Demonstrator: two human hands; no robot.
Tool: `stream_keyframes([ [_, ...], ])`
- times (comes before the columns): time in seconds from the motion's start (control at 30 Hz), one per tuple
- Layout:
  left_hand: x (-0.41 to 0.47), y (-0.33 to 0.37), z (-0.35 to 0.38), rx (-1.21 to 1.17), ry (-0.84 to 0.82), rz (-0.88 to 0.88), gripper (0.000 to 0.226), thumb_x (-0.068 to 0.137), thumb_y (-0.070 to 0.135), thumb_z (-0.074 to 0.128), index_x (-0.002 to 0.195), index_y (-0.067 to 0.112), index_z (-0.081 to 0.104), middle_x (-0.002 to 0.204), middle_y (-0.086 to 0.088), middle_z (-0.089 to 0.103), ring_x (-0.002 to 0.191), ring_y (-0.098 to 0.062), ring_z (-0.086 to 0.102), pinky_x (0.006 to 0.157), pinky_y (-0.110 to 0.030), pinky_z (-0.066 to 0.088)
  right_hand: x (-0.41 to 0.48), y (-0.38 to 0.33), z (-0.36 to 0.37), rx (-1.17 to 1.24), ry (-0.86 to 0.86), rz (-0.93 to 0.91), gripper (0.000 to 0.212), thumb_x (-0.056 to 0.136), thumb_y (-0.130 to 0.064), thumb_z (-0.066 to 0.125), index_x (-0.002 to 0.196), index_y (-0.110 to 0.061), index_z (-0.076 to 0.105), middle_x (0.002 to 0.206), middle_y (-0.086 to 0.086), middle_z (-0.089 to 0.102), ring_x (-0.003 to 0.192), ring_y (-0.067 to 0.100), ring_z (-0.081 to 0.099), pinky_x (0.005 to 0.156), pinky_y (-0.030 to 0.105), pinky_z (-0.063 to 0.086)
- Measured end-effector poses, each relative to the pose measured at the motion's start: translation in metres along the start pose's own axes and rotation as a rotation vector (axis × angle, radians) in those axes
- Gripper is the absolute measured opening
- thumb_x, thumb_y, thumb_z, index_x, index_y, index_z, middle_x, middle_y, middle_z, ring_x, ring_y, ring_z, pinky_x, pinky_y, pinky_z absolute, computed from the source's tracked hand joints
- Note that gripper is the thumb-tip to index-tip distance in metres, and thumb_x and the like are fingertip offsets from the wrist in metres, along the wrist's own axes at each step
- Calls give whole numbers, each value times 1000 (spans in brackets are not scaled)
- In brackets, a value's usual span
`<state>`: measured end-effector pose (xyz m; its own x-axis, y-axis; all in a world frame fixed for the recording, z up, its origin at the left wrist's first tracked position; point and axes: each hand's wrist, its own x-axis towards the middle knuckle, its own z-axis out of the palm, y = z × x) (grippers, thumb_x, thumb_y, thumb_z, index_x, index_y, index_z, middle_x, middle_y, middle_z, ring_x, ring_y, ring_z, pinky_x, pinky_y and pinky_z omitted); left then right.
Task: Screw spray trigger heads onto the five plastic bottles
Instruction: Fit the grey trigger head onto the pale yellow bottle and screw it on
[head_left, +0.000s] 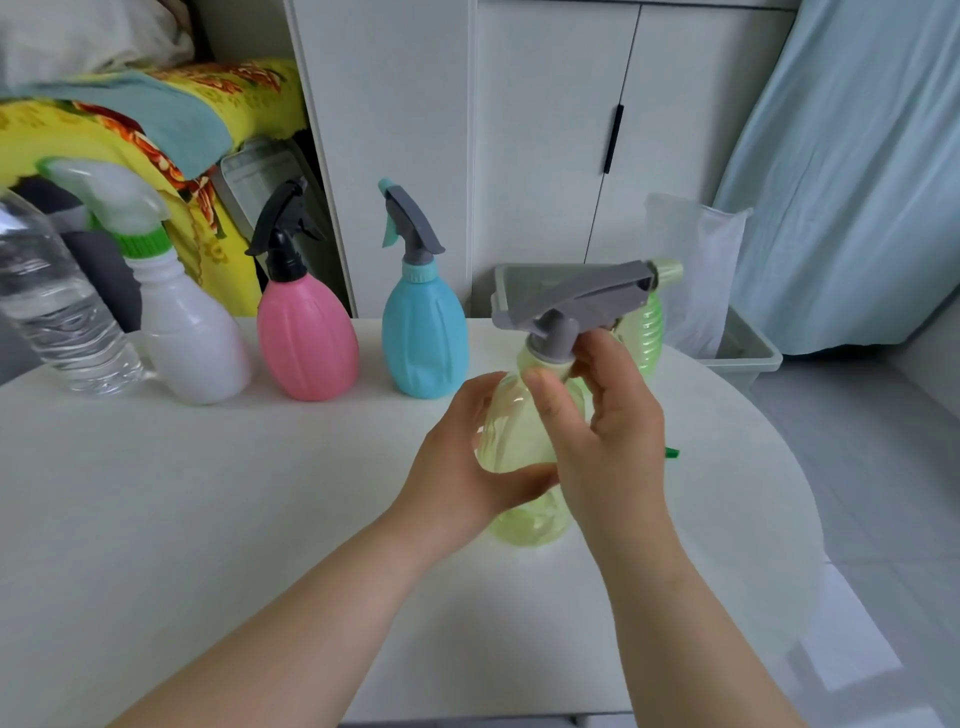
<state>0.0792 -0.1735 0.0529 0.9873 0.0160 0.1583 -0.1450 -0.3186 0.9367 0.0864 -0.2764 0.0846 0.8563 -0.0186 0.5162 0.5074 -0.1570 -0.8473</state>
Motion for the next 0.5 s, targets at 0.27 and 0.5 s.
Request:
stream_keyframes([
  [0.27, 3, -2, -3, -17, -59, 5, 59, 51, 35, 78, 94, 50, 41, 105, 32, 51, 103, 17, 47, 80, -2, 38, 7, 0, -4, 126, -150, 65, 21, 77, -20, 61, 79, -39, 53, 81, -23, 58, 82, -8, 55, 77, 7, 42],
  [0.5, 8, 1, -8, -44, -170, 29, 65, 50, 29, 76, 103, 46, 42, 121, 18, 53, 118, -2, 47, 102, -26, 36, 12, 3, -11, 156, -168, 66, 24, 75, -13, 68, 77, -34, 58, 78, -17, 65, 84, 4, 61, 80, 21, 50],
])
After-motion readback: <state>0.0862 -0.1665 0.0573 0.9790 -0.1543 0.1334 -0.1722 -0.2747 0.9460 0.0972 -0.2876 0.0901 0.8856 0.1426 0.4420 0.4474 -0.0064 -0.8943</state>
